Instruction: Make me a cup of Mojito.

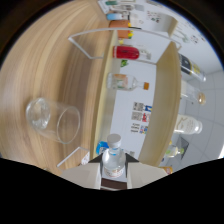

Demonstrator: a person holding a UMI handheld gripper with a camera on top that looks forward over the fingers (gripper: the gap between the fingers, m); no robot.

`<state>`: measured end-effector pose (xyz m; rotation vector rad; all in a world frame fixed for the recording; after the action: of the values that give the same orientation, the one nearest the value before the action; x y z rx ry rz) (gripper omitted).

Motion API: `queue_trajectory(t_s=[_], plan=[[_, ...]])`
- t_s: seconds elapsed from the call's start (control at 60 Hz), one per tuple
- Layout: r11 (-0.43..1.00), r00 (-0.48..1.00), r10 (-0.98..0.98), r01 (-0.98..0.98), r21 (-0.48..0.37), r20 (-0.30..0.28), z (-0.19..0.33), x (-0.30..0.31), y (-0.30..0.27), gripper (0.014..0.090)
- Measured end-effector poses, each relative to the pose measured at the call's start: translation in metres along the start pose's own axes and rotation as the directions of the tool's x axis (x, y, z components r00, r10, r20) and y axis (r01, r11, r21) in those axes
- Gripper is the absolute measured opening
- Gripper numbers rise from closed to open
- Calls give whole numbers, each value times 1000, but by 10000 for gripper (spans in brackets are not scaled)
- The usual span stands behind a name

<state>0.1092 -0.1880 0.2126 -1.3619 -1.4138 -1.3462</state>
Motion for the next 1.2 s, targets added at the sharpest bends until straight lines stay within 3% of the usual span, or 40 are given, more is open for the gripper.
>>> queue_trajectory(t_s=[0.133,0.267,0.4,0.5,0.617,0.817,1.2], plan=[[879,882,471,-472,66,33,-12,34,-2,343],[472,472,875,-881,26,110,-19,47,7,344],[113,101,982,-991,-73,158,-13,11,19,344],[-26,-55,985,-985,-172,163,-5,-40,24,342],[-114,-160,976,-953,-282,149,6,-96,22,341],[-128,-191,971,-922,-365,141,23,-157,16,343],[-87,-155,977,-914,-396,144,22,-191,9,352]])
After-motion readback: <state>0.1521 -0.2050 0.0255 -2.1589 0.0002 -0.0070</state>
